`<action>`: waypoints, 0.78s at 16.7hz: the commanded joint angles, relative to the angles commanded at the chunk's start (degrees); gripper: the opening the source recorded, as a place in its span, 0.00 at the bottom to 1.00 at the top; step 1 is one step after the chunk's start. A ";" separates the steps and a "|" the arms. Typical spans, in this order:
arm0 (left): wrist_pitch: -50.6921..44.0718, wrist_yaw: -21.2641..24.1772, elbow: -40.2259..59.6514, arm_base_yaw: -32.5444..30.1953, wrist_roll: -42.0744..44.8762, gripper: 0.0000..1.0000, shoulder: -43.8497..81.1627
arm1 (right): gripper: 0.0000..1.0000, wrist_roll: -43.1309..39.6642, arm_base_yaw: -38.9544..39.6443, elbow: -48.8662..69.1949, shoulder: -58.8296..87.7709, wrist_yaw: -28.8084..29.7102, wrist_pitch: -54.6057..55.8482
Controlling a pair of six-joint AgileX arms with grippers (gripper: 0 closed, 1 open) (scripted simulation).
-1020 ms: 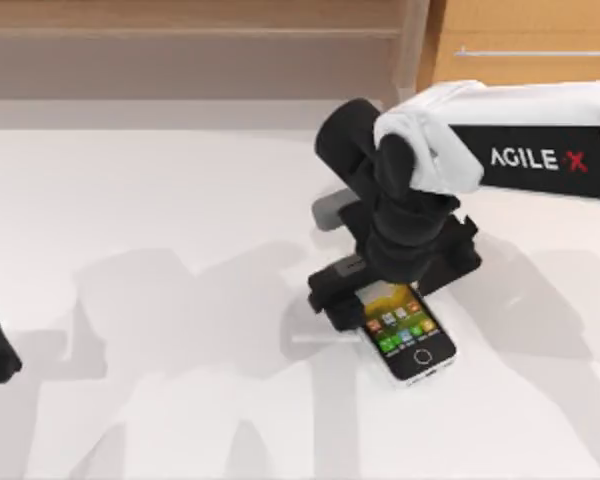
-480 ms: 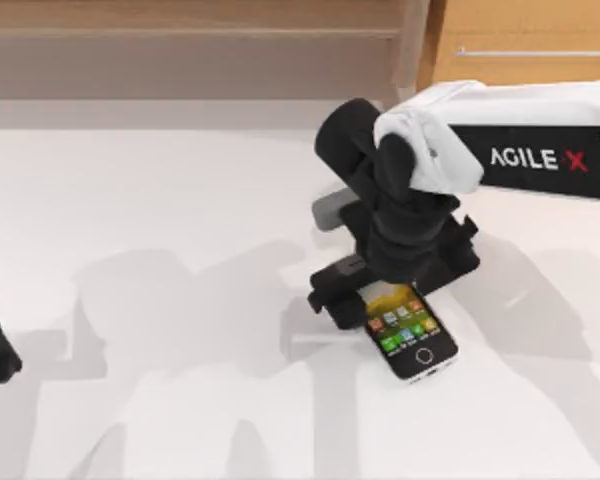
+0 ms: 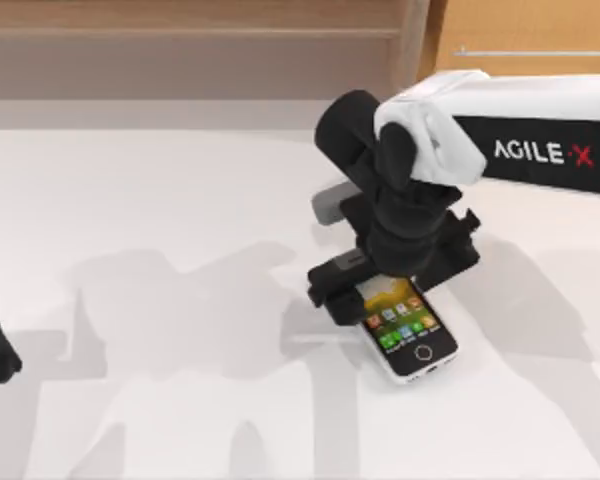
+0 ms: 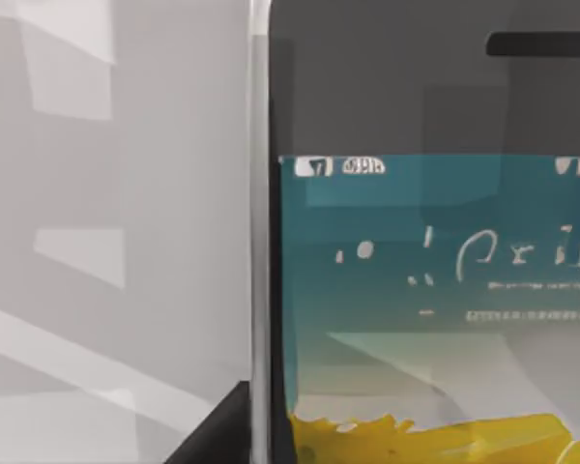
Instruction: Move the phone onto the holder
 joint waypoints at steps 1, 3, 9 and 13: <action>0.00 0.00 0.00 0.00 0.00 1.00 0.00 | 0.00 -0.01 0.00 0.30 -0.22 0.00 -0.52; 0.00 0.00 0.00 0.00 0.00 1.00 0.00 | 0.00 -0.02 -0.02 0.80 -0.70 -0.01 -1.44; 0.00 0.00 0.00 0.00 0.00 1.00 0.00 | 0.00 -0.89 -1.46 0.61 -1.87 -1.18 -0.67; 0.00 0.00 0.00 0.00 0.00 1.00 0.00 | 0.00 -5.26 -10.88 -3.20 -9.20 -6.18 4.23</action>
